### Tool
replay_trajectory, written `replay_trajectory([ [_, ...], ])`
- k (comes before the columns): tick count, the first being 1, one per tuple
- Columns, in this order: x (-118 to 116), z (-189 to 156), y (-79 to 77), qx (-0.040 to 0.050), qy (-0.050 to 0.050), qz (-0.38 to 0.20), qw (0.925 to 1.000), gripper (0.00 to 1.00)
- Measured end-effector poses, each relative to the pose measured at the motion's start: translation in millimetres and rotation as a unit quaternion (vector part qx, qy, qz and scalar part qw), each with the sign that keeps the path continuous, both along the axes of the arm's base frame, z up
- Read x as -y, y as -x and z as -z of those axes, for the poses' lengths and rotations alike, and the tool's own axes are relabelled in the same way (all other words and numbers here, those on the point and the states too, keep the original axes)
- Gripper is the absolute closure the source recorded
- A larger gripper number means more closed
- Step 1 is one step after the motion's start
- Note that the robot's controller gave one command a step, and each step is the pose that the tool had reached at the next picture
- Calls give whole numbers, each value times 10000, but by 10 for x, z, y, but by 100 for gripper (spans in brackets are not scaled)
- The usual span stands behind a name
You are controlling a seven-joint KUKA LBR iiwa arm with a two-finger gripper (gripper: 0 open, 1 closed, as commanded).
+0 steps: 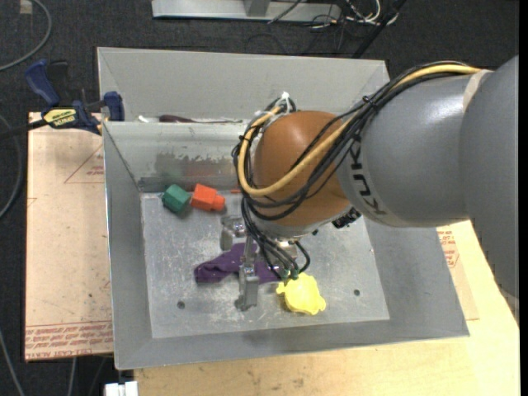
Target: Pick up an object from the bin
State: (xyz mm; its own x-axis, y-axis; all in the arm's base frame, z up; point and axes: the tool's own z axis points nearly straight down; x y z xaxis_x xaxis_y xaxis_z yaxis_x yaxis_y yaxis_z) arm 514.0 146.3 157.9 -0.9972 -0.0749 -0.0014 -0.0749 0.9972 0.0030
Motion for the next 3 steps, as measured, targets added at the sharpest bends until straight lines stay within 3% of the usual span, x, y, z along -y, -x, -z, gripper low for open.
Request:
replay_trajectory([
  [1, 185, 478, -134, 14, -3, -897, 9960, 0],
  [2, 160, 875, -379, 13, -11, 652, 9979, 100],
  [3, 160, 875, -379, 12, -12, 653, 9979, 100],
])
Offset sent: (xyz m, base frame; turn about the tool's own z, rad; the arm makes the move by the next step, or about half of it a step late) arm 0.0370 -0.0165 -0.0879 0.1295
